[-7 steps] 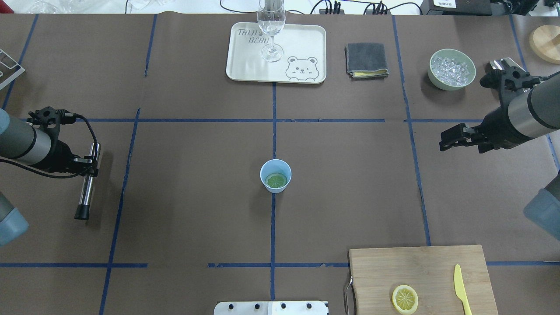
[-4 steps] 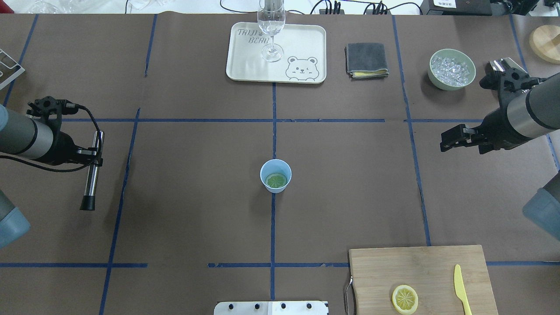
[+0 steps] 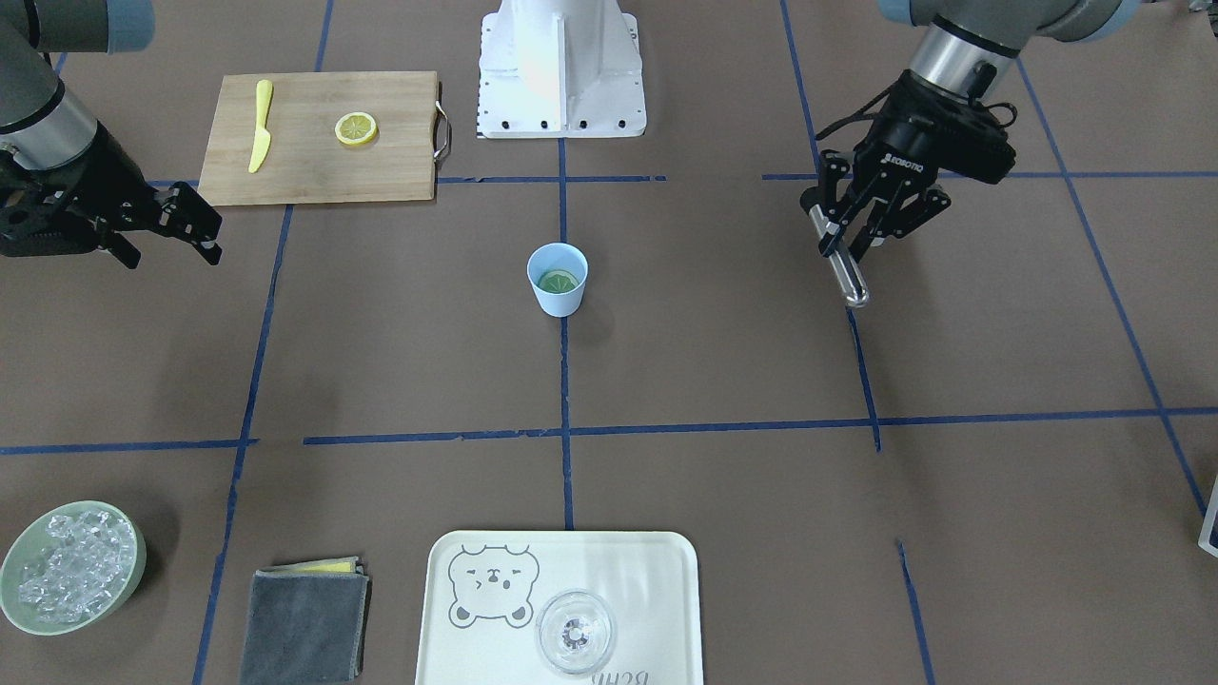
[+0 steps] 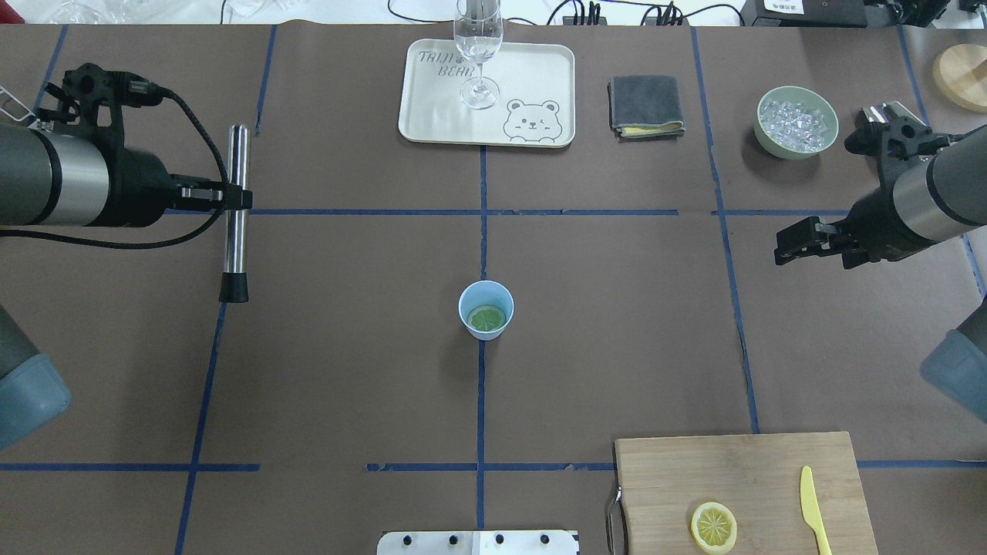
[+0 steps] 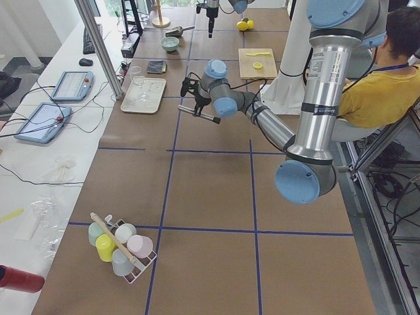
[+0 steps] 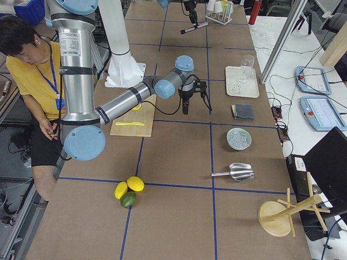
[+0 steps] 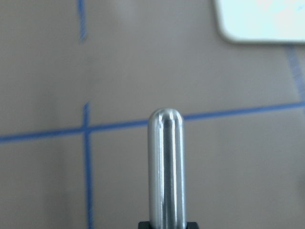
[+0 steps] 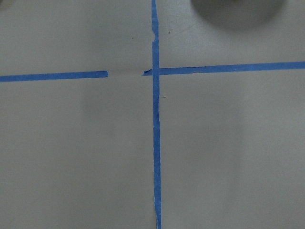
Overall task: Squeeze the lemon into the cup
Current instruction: 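Carry the muddler with the left gripper over the blue cup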
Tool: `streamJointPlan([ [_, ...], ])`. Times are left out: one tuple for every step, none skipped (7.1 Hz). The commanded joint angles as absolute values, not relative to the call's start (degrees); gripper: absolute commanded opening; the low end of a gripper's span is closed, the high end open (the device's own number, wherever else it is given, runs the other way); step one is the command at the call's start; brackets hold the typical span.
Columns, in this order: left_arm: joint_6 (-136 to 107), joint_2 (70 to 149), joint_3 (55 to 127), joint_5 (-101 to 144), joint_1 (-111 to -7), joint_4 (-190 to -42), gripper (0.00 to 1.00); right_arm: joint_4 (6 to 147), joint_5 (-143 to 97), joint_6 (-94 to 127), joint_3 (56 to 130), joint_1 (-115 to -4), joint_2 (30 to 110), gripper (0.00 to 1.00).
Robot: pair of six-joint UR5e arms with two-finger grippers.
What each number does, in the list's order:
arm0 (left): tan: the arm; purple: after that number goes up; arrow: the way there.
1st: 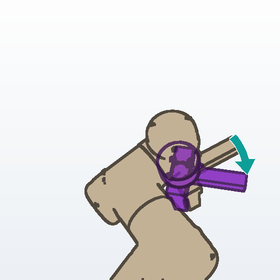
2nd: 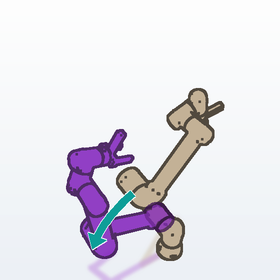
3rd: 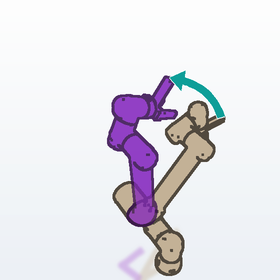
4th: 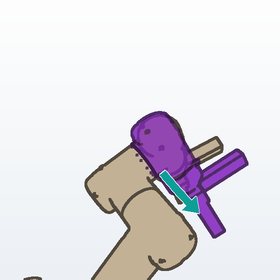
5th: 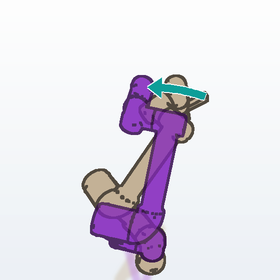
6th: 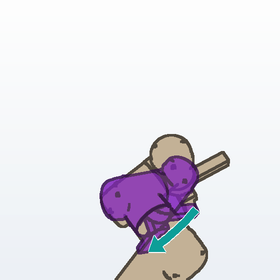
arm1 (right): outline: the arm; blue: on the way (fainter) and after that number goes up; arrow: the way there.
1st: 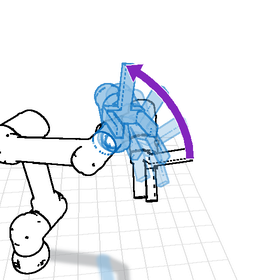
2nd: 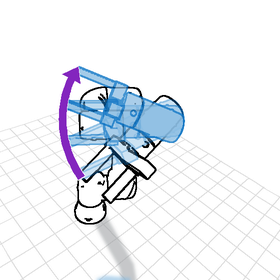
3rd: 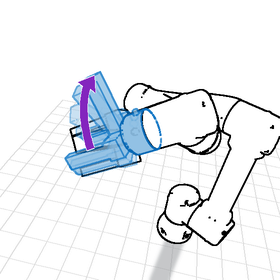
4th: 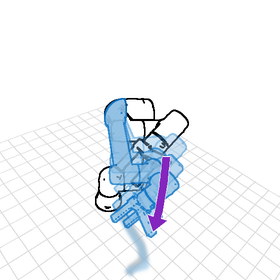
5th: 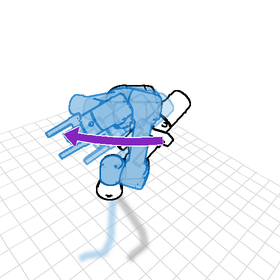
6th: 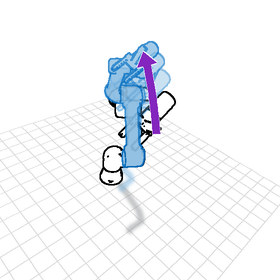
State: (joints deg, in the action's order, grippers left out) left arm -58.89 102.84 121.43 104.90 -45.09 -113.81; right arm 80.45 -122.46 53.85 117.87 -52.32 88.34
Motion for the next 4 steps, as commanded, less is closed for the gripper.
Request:
streamJointPlan([
  [-62.4,107.3,124.9,101.9,-44.0,-112.2,0.00,80.4,-122.4,53.7,117.9,-52.6,88.4,1.00],
  [-63.1,109.5,125.7,101.8,-43.9,-111.9,0.00,80.4,-122.4,53.4,117.9,-52.6,88.5,1.00],
  [-63.0,111.8,125.0,101.8,-43.6,-111.4,0.00,80.4,-122.4,53.5,118.0,-52.6,88.5,1.00],
  [-62.7,113.7,125.0,101.4,-43.4,-111.4,0.00,80.4,-122.4,53.4,118.0,-52.8,88.6,1.00],
])
